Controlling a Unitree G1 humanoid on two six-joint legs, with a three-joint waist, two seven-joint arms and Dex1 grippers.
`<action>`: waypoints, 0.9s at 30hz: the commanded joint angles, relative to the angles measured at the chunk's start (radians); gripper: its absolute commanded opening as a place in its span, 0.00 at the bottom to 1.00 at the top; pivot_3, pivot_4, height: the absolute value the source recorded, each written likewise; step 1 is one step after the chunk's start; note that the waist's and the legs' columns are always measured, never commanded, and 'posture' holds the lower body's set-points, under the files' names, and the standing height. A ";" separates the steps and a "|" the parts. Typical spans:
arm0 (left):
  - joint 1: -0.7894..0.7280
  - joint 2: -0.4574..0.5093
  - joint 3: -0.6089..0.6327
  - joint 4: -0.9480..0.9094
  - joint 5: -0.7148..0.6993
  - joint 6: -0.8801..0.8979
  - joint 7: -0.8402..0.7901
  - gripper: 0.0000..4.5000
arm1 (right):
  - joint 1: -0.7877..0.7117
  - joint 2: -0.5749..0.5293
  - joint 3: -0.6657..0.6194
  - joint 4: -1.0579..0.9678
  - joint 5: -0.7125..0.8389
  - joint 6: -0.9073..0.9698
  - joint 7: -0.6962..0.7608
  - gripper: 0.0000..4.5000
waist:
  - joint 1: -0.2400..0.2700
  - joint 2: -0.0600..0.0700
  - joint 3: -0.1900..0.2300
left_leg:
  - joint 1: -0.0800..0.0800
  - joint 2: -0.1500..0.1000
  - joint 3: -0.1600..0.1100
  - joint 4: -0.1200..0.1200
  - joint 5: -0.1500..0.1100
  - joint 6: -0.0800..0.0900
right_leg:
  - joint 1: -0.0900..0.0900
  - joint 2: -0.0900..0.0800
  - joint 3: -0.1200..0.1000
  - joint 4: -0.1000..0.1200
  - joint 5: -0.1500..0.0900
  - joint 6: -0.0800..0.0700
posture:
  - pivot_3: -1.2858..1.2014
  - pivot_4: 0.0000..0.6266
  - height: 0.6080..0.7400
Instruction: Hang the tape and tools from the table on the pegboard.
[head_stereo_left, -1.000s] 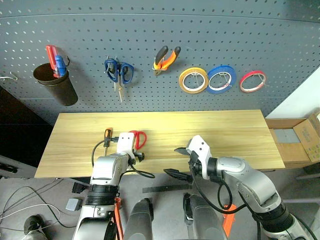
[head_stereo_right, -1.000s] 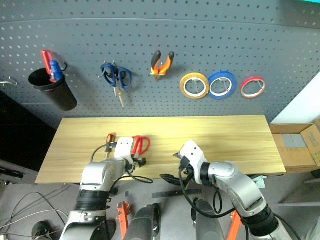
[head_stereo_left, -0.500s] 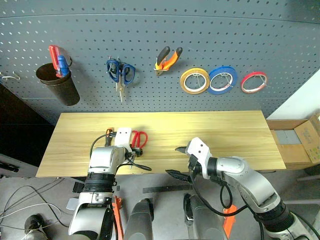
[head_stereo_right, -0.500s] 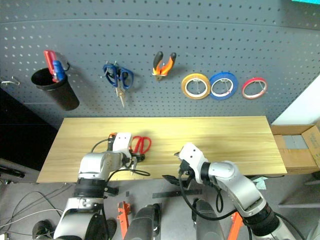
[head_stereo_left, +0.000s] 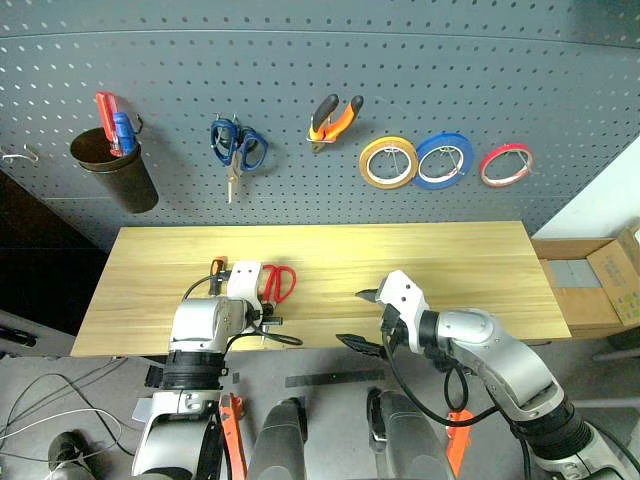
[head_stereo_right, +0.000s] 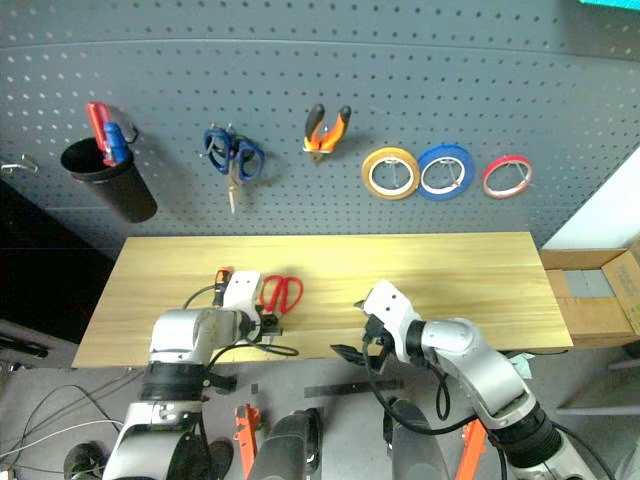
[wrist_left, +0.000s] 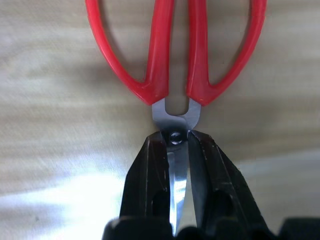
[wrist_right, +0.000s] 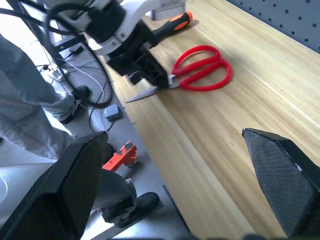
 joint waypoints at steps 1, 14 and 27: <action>0.052 0.047 -0.025 -0.171 0.010 0.009 -0.010 0.05 | -0.021 -0.010 -0.038 -0.008 0.008 -0.020 0.016 1.00 | 0.001 -0.001 0.000 | 0.000 0.000 0.000 0.000 0.000 0.000 | 0.000 0.000 0.000 0.000 0.000 0.000 | 0.48 0.43 1.00; 0.416 -0.015 0.088 -0.761 0.001 -0.600 -0.057 0.05 | -0.087 -0.034 -0.145 0.050 0.081 -0.021 0.105 1.00 | 0.003 -0.001 0.001 | -0.004 0.000 0.002 -0.001 -0.001 -0.001 | -0.001 -0.001 0.001 -0.006 -0.002 -0.004 | 0.50 0.38 1.00; 0.339 0.001 0.075 -0.627 0.153 -0.948 0.015 0.05 | -0.135 -0.019 -0.129 0.121 0.055 -0.069 0.141 1.00 | 0.022 -0.002 0.000 | -0.008 0.000 0.001 0.001 -0.001 -0.001 | 0.000 0.000 0.000 -0.010 -0.001 -0.002 | 0.50 0.36 1.00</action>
